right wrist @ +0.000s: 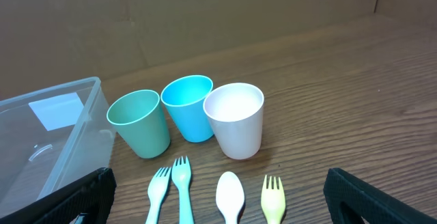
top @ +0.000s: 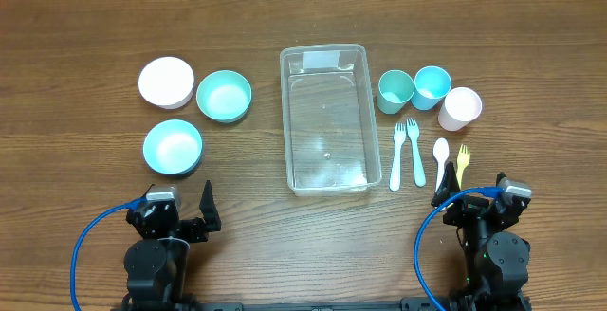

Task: Pack container
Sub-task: 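Move the left gripper over the white bowl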

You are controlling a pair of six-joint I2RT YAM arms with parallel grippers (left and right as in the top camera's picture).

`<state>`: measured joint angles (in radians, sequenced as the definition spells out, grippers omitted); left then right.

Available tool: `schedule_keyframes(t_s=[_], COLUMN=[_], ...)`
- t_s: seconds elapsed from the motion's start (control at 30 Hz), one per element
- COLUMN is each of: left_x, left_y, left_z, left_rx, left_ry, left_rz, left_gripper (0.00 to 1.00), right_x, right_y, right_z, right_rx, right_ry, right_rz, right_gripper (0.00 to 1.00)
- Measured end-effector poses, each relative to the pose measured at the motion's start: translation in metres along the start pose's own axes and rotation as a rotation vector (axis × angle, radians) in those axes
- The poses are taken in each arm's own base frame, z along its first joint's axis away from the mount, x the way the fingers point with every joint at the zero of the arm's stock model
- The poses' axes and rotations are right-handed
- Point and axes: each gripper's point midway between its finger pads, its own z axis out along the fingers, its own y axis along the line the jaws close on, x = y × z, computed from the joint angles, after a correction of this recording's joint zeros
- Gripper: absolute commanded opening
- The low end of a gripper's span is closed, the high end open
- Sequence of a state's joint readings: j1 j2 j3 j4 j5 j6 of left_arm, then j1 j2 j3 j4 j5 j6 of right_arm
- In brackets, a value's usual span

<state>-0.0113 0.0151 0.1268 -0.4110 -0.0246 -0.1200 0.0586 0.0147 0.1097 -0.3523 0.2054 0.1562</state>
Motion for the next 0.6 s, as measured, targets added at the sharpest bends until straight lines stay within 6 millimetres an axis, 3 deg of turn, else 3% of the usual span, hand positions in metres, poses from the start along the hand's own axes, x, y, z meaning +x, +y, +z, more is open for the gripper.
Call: schedule_keyframes(t_s=[0.6], left_x=[-0.0008], left_y=[0.0068], left_z=[-0.0001], left_rx=[-0.039], left_ry=[-0.005], left_rz=[0.0], left_gripper=[1.0], right_x=[0.0], right_y=[0.0], right_z=[0.0], right_rx=[0.0], right_ry=[0.0], right_rz=[0.0], right_gripper=[1.0])
